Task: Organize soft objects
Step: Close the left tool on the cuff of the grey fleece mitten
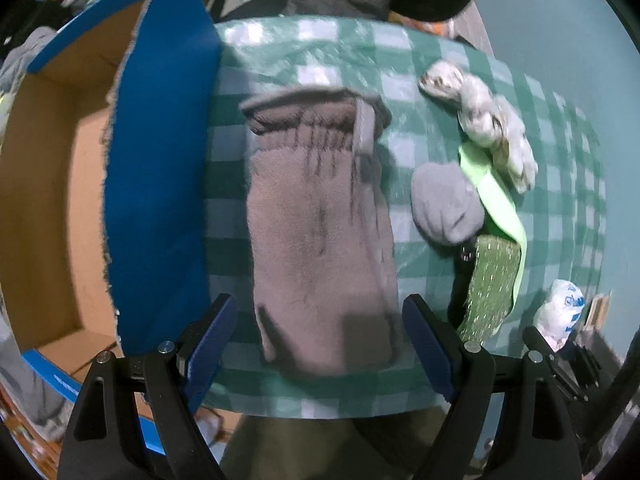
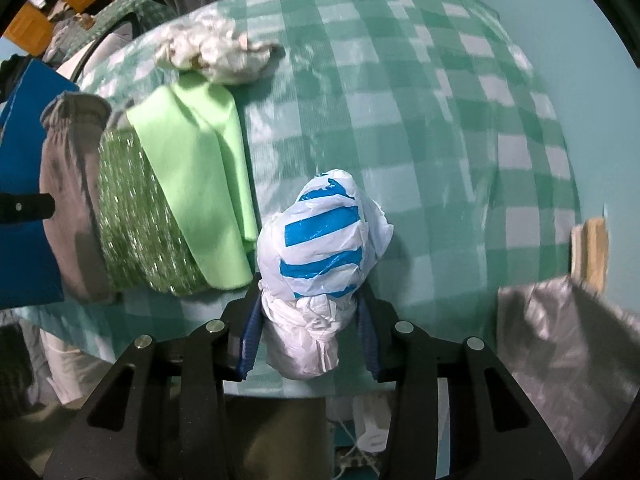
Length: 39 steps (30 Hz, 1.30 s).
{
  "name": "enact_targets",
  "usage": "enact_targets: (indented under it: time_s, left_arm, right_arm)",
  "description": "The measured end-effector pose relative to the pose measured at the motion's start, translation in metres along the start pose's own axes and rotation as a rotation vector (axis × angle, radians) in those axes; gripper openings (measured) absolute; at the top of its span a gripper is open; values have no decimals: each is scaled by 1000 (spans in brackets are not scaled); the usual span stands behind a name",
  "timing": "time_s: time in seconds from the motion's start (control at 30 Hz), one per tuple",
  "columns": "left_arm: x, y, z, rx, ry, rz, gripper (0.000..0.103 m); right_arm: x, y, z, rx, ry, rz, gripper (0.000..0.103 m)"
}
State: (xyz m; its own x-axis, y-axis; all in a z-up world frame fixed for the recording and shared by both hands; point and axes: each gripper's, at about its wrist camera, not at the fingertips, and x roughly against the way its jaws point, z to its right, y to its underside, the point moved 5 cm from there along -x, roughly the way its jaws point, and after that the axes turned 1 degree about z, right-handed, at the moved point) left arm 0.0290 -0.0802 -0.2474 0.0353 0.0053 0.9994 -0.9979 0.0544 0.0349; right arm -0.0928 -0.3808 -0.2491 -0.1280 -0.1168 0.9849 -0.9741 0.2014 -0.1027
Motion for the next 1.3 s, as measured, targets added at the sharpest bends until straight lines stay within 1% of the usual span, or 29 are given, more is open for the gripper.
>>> enact_targets:
  time_s: [0.03,0.13,0.23,0.27,0.33,0.37,0.4,0.43,0.57,0.6,0.7,0.97,1.1,1.23,1.27,1.3]
  left_arm:
    - [-1,-1,0,3,-3,-2,86]
    - [-10,-7,2,2,-27,-23,86]
    - [-16,-13,6,5,-47,-17,86]
    - [-17,-14,8,6,-52,-15,86]
    - [-21,-17,10,6,-73,-11,86]
    - [-23,-21,12,6,-83,-10,86]
    - [-27,-23,13,8,-94,-10,86]
    - [-30,-26,14,12,-104,-9,86]
    - [-38,-35,13,29,-126,-17,86]
    - [-40,-38,14,32,-128,-18,86]
    - [-47,-43,14,38,-141,-25,86]
    - [-66,-55,16,55,-131,-39,89]
    - [-70,-54,15,80,-97,-38,89]
    - [-70,-49,11,86,-81,-26,89]
    - [-72,-37,11,83,-79,-19,88]
    - [-72,-36,11,77,-71,-13,85]
  right_arm:
    - [-2,-4,-5,4,-4,3,41]
    - [7,-17,-1,24,-23,15,41]
    - [15,-29,1,58,-29,30,41]
    - [16,-26,-8,68,-30,35,41]
    - [27,-34,-18,83,-33,41,41]
    - [29,-38,-16,91,-37,44,41]
    - [24,-39,-25,95,-38,46,41]
    - [16,-31,-37,101,-40,49,41]
    - [12,-40,-47,124,-44,51,41]
    - [4,-45,-55,128,-44,51,41]
    - [5,-48,-51,138,-49,51,41]
    - [9,-54,-46,163,-60,54,41]
    - [9,-58,-47,170,-64,57,41]
    - [10,-61,-48,180,-69,59,41]
    - [10,-62,-48,181,-69,59,41]
    - [10,-63,-49,182,-69,59,41]
